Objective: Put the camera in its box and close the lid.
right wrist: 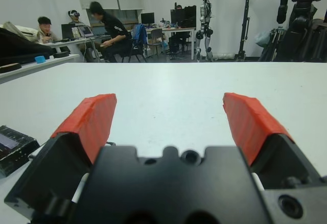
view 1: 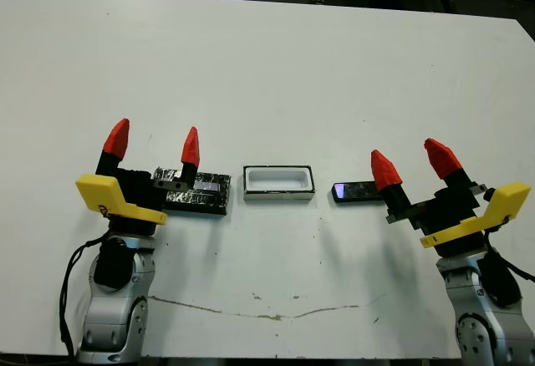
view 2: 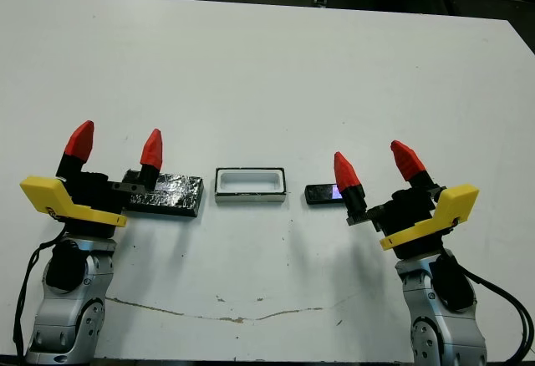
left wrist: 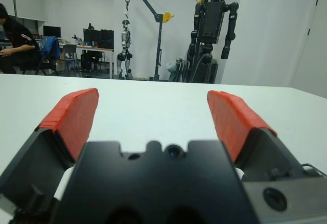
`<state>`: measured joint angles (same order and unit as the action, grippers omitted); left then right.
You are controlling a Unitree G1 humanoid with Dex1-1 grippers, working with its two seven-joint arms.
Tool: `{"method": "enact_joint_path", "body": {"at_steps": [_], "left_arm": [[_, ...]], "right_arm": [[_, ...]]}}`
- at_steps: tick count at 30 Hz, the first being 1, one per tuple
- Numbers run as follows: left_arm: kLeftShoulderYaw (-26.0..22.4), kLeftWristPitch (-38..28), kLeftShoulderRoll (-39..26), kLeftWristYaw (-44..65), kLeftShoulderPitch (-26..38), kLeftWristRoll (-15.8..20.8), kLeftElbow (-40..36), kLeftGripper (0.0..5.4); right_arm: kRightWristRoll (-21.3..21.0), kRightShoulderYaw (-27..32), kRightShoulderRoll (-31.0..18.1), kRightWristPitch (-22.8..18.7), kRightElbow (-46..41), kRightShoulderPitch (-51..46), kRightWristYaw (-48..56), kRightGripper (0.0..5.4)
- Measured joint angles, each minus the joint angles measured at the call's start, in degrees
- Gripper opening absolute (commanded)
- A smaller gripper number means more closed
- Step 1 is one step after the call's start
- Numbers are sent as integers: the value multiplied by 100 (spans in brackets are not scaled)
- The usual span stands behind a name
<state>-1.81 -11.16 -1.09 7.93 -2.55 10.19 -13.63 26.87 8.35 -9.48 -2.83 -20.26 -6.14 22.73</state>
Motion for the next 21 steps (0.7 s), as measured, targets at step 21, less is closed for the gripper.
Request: {"method": "enact_joint_path", "body": {"at_steps": [21], "left_arm": [[-18,-88,30,23,-9,93,79,540]], "right_arm": [[-389,-673,-2977,-549,3741,3774,4646,540]]}}
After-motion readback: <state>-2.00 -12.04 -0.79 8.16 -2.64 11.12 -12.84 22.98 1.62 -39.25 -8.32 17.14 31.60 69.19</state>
